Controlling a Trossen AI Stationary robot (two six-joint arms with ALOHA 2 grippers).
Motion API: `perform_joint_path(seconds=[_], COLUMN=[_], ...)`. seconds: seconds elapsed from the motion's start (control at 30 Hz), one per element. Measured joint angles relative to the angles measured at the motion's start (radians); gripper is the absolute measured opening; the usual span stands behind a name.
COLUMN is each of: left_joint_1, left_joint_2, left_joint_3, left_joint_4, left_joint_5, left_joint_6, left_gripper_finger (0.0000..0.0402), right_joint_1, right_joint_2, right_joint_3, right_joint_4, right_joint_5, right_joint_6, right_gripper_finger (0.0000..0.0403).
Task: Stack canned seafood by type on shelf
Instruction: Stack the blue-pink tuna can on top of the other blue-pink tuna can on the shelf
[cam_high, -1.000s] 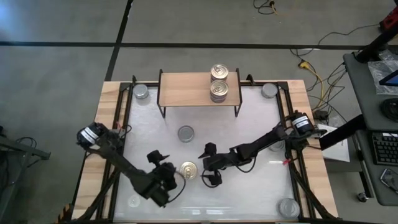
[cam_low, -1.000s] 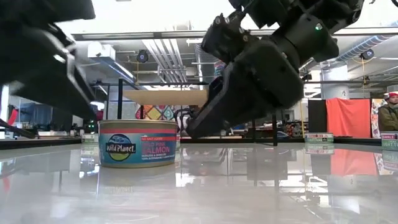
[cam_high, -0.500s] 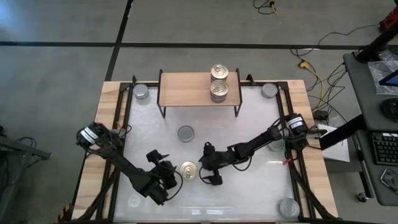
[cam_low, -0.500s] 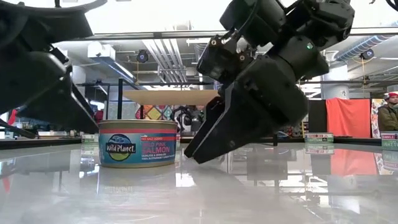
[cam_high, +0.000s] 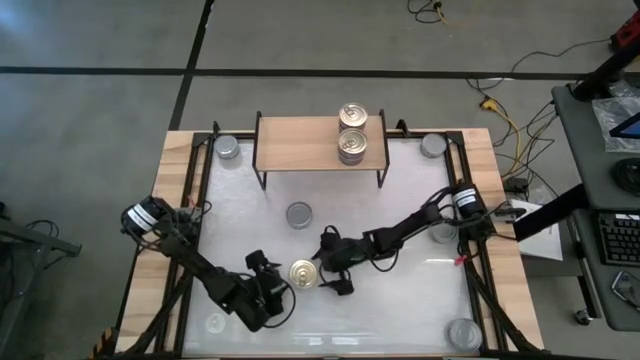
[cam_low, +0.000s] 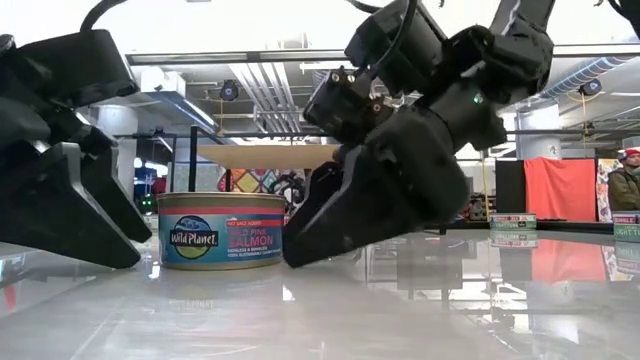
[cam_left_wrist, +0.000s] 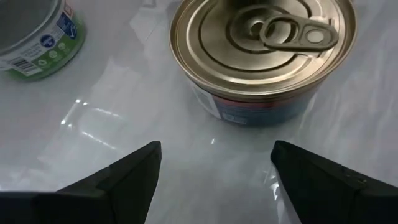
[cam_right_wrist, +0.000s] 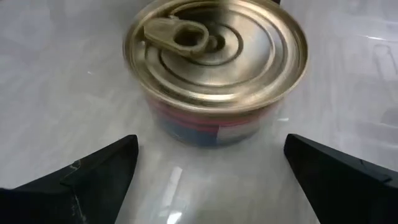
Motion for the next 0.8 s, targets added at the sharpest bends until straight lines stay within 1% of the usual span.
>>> perform_joint_path(seconds=[0.1, 0.17, 0.33, 0.47, 0.63, 0.7, 0.8], left_joint_1=[0.002, 0.003, 0.014, 0.049, 0.084, 0.090, 0.097], left_joint_2=[-0.001, -0.001, 0.002, 0.002, 0.002, 0.004, 0.005], left_joint_3=[-0.015, -0.024, -0.025, -0.026, -0.031, -0.032, -0.032], left_joint_4=[0.033, 0.074, 0.116, 0.130, 0.201, 0.230, 0.244], left_joint_5=[-0.007, -0.009, -0.015, -0.024, -0.023, -0.027, -0.032], left_joint_6=[0.008, 0.040, 0.093, 0.148, 0.280, 0.317, 0.327], left_gripper_finger=[0.0300, 0.0300, 0.0300, 0.0300, 0.0300, 0.0300, 0.0300], right_joint_1=[-0.001, -0.001, 0.001, 0.002, 0.001, 0.001, 0.001], right_joint_2=[0.037, 0.057, 0.098, 0.127, 0.138, 0.138, 0.137], right_joint_3=[0.000, 0.006, 0.051, 0.110, 0.183, 0.191, 0.195], right_joint_4=[0.089, 0.135, 0.148, 0.125, 0.016, -0.002, -0.004], right_joint_5=[0.000, 0.000, -0.002, 0.000, 0.003, 0.003, 0.003], right_joint_6=[-0.008, -0.006, -0.006, 0.004, 0.003, 0.003, 0.002], right_gripper_finger=[0.0400, 0.0400, 0.0400, 0.0400, 0.0400, 0.0400, 0.0400])
